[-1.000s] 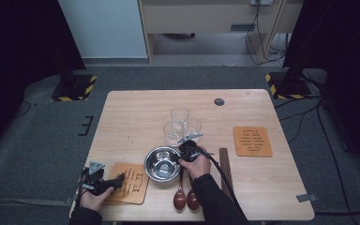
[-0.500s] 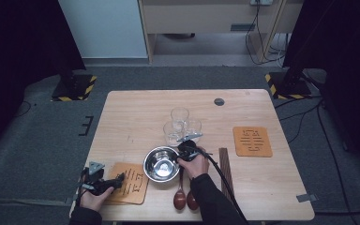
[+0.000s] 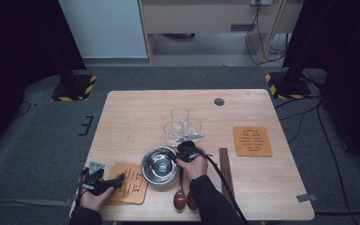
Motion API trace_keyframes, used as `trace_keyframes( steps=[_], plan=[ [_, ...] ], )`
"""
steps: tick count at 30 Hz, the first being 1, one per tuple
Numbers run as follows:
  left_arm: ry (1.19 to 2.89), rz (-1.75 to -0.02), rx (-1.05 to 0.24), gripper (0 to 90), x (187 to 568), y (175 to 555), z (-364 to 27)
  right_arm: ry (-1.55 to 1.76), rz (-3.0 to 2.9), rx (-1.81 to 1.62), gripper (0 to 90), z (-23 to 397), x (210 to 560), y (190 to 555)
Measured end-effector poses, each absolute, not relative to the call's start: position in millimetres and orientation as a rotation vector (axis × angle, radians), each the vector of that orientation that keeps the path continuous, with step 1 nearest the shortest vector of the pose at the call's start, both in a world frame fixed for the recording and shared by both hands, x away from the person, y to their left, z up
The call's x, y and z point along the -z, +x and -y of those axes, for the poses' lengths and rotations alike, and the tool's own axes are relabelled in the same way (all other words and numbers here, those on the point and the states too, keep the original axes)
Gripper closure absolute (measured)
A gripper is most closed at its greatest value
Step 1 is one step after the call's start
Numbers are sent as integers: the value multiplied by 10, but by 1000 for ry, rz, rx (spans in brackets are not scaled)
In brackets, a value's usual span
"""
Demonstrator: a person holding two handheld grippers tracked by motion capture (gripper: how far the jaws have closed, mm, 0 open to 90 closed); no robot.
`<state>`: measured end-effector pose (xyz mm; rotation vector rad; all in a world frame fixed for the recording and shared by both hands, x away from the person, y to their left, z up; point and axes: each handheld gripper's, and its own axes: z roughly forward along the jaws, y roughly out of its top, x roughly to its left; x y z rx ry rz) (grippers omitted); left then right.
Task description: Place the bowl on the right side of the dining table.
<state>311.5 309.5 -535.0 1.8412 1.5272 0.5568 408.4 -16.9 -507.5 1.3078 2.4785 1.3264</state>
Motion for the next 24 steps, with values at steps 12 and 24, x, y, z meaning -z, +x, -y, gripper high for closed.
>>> trace_keyframes(
  steps=[12,24],
  plan=[
    [1841,-1527,-557,12,5350,3116,-3094,1271,-2438,-1421,840,339,4865,4024],
    [1841,-1527,-557,12,5350,3116,-3095,1249,-2363,-1480,839,650,4684,3965]
  ],
)
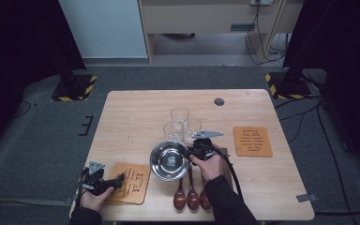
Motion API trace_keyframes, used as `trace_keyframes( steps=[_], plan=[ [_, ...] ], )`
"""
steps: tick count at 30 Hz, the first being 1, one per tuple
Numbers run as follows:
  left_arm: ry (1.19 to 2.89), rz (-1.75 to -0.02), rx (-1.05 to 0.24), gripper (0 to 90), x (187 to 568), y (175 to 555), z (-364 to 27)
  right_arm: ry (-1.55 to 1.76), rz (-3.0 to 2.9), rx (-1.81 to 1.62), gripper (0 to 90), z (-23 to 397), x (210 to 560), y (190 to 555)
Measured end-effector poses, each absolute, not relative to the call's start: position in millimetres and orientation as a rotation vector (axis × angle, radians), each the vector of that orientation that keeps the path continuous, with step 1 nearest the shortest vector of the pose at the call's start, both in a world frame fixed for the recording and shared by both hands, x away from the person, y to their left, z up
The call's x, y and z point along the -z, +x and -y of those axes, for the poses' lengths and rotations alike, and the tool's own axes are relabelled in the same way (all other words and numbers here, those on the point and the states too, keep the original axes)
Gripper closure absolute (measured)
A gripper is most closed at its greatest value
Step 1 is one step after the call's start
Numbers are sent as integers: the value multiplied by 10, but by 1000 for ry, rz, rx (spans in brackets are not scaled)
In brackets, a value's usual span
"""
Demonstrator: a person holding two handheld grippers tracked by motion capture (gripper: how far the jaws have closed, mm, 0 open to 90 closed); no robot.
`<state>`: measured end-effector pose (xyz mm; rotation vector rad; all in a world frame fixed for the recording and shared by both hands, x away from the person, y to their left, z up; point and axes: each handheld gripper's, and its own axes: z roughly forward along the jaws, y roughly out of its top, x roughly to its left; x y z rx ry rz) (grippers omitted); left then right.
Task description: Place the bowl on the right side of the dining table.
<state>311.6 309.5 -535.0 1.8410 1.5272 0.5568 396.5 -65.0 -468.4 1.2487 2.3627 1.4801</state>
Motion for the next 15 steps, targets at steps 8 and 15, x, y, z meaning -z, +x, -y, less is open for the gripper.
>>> trace_keyframes(
  steps=[8,15],
  plan=[
    [1841,-1527,-557,12,5350,3116,-3095,1244,-2329,-1491,839,875,4602,3919],
    [1841,-1527,-557,12,5350,3116,-3095,1251,-2290,-1502,839,1101,4574,3873]
  ],
)
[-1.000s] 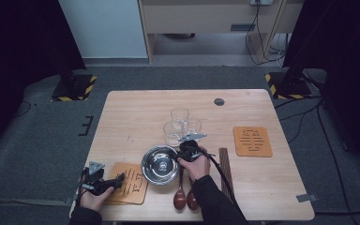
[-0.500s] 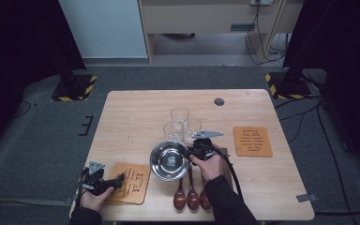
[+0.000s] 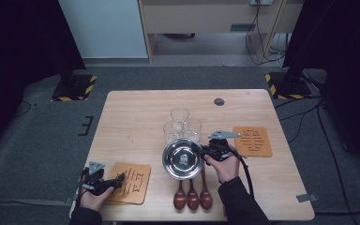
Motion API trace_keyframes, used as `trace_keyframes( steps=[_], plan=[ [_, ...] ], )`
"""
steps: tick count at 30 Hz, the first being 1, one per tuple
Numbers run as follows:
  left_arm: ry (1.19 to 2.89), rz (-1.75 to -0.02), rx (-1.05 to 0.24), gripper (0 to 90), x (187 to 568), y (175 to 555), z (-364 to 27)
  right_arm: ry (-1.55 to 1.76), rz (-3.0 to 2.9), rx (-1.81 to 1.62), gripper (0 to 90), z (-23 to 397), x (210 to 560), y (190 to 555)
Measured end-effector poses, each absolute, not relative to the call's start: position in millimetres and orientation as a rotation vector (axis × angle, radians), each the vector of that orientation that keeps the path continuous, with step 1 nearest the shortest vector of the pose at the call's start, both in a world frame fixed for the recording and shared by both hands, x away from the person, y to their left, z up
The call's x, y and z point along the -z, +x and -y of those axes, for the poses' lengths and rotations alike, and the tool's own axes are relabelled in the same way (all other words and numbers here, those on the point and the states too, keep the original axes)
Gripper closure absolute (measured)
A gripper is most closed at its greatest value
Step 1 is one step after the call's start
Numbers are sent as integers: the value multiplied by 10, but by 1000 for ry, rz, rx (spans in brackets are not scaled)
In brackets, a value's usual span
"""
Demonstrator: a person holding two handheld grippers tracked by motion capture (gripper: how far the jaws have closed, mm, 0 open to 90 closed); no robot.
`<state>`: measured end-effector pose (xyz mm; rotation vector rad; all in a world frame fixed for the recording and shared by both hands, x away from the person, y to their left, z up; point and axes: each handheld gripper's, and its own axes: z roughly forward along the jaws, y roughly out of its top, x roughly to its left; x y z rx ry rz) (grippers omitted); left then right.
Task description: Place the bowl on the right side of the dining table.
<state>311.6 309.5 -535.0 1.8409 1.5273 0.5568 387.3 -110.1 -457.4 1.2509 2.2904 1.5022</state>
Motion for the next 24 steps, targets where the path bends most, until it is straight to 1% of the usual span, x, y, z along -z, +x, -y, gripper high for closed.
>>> trace_keyframes(
  steps=[9,24],
  plan=[
    [1841,-1527,-557,12,5350,3116,-3094,1278,-2246,-1508,839,1369,4574,3812],
    [1841,-1527,-557,11,5350,3116,-3094,1330,-2137,-1525,839,1732,4534,3846]
  ],
)
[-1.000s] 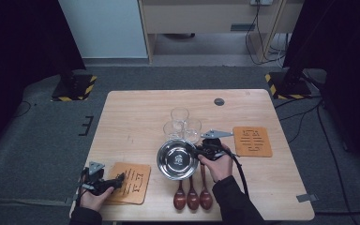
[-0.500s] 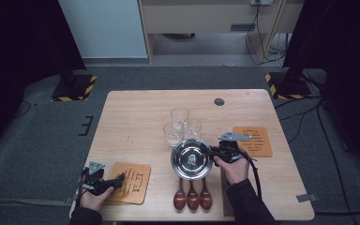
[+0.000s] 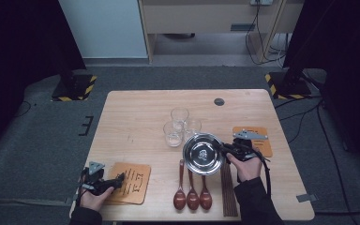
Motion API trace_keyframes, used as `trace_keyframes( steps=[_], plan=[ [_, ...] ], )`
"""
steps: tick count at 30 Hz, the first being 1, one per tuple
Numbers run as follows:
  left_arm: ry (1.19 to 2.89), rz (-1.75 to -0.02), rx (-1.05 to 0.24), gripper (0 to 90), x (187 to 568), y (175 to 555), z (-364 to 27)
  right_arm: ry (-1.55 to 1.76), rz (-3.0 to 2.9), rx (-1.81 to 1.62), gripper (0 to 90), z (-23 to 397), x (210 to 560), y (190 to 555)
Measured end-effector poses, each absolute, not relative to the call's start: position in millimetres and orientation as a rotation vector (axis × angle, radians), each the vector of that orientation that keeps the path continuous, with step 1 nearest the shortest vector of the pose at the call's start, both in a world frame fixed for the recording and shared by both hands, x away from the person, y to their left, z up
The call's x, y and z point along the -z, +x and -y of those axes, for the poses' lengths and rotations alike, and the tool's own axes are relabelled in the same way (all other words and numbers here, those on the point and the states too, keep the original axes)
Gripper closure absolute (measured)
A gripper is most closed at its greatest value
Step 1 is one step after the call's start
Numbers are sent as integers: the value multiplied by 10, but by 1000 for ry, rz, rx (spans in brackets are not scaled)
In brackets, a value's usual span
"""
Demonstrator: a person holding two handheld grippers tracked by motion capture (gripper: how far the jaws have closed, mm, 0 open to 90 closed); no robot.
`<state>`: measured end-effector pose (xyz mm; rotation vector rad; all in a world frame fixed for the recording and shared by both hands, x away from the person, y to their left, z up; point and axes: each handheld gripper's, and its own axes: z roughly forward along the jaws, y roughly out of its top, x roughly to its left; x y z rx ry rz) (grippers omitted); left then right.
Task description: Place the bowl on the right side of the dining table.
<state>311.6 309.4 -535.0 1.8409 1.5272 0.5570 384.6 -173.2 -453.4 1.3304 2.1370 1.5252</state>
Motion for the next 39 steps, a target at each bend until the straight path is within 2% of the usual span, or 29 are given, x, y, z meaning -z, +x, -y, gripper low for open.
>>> trace_keyframes(
  steps=[39],
  plan=[
    [1846,-1526,-556,11,5348,3117,-3097,1557,-1880,-1483,839,2503,4566,4045]
  ],
)
